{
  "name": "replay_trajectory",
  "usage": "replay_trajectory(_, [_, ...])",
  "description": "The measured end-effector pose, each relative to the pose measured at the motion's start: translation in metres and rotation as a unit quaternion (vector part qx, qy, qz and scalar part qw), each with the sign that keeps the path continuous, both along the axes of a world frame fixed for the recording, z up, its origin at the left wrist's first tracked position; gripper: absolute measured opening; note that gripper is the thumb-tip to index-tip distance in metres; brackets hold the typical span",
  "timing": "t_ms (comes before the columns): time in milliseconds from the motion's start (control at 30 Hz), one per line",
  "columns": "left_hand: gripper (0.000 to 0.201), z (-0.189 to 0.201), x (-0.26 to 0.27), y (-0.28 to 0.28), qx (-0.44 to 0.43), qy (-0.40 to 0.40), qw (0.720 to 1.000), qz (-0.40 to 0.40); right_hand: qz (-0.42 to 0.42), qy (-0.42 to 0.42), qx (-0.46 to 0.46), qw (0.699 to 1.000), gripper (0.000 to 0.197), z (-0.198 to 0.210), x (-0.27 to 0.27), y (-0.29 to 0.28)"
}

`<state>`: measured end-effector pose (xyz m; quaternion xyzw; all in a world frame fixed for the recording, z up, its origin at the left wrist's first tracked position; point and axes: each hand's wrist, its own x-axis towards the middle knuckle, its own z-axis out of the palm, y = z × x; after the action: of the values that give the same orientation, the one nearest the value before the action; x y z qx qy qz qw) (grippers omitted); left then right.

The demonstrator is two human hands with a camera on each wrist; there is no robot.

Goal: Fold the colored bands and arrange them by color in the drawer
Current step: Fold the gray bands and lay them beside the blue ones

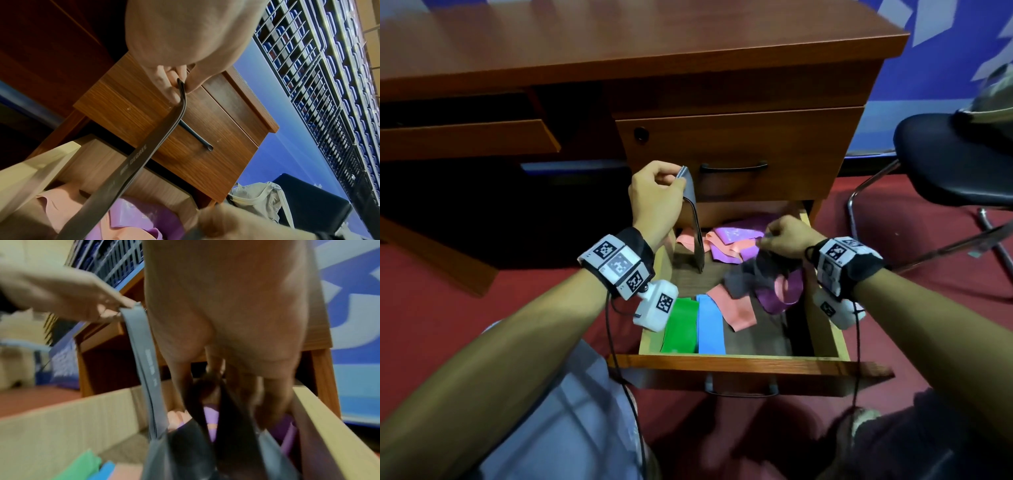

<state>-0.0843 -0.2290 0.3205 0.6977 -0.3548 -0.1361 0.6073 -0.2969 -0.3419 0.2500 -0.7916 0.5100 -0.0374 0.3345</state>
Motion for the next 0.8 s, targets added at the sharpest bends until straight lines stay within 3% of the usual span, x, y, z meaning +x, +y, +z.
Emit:
replay_trajectory(33, [0.018,0.0,0.001,0.0,0.0,0.0,1.0,0.0,0.03,0.08,-0.023,0.996,0.02,-0.006,0.0,0.002])
replay_trajectory(100, [0.02,0.0,0.004,0.0,0.0,-0.001,1.0,0.002,0.063,0.19,-0.085,0.976,0.042,-0.02,0.003,0.004])
replay_trajectory(167, [0.022,0.001,0.007,0.0,-0.001,0.0,1.0,0.006,0.082,0.212,-0.146,0.963,0.051,-0.026,0.008,0.008])
replay_trajectory(267, [0.021,0.001,0.009,-0.001,-0.003,0.003,1.0,0.007,0.163,0.256,-0.129,0.944,0.034,-0.029,0.024,0.014])
replay_trajectory(333, [0.019,0.0,0.01,-0.002,0.0,0.006,1.0,0.005,0.224,0.296,-0.103,0.923,0.039,-0.041,0.035,0.015])
replay_trajectory(433, [0.019,0.001,0.009,-0.002,0.009,0.013,1.0,-0.002,0.255,0.326,-0.135,0.9,0.052,-0.073,0.044,0.002])
replay_trajectory(633, [0.018,0.004,0.006,0.003,0.029,0.039,0.999,-0.013,0.189,0.311,-0.138,0.921,0.051,-0.062,0.047,0.021])
replay_trajectory(800, [0.015,0.007,0.001,0.007,0.042,0.07,0.996,-0.022,0.156,0.275,-0.131,0.94,0.038,-0.063,0.05,0.026])
